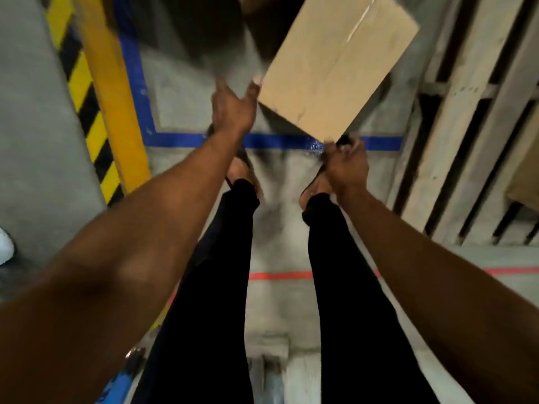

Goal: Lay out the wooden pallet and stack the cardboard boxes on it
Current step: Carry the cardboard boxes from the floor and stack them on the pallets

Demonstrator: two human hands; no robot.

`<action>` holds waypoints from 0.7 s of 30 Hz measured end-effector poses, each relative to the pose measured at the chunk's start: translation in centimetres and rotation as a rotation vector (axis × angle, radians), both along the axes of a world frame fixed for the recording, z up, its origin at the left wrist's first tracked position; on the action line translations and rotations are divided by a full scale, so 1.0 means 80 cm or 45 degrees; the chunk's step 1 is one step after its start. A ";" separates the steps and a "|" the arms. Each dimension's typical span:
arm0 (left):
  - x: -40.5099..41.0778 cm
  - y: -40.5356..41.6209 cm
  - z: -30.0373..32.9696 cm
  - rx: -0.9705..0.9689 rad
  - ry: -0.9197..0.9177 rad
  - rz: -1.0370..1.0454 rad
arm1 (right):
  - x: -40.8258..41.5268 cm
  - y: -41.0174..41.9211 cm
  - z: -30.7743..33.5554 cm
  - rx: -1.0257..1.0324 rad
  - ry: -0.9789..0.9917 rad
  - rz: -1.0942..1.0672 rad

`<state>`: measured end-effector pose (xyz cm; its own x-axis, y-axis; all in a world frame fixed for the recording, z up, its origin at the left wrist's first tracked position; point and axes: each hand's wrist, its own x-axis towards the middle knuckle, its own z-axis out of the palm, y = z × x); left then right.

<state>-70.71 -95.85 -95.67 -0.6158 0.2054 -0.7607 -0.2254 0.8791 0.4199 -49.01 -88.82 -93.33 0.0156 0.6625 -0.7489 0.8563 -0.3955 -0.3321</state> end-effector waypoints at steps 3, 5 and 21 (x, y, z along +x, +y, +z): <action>0.008 -0.004 -0.077 0.002 0.034 -0.008 | 0.014 0.014 -0.092 0.006 -0.071 -0.090; 0.014 -0.015 -0.114 0.032 0.041 -0.215 | 0.034 0.021 -0.137 -0.083 -0.062 0.005; 0.035 0.008 -0.019 0.429 -0.195 -0.238 | 0.045 0.065 -0.055 -0.255 0.354 -0.500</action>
<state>-67.88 -95.20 -97.21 -0.4288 0.5563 -0.7118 -0.1572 0.7299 0.6652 -45.39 -83.59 -97.74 0.0168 0.4899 -0.8716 0.5209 -0.7484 -0.4106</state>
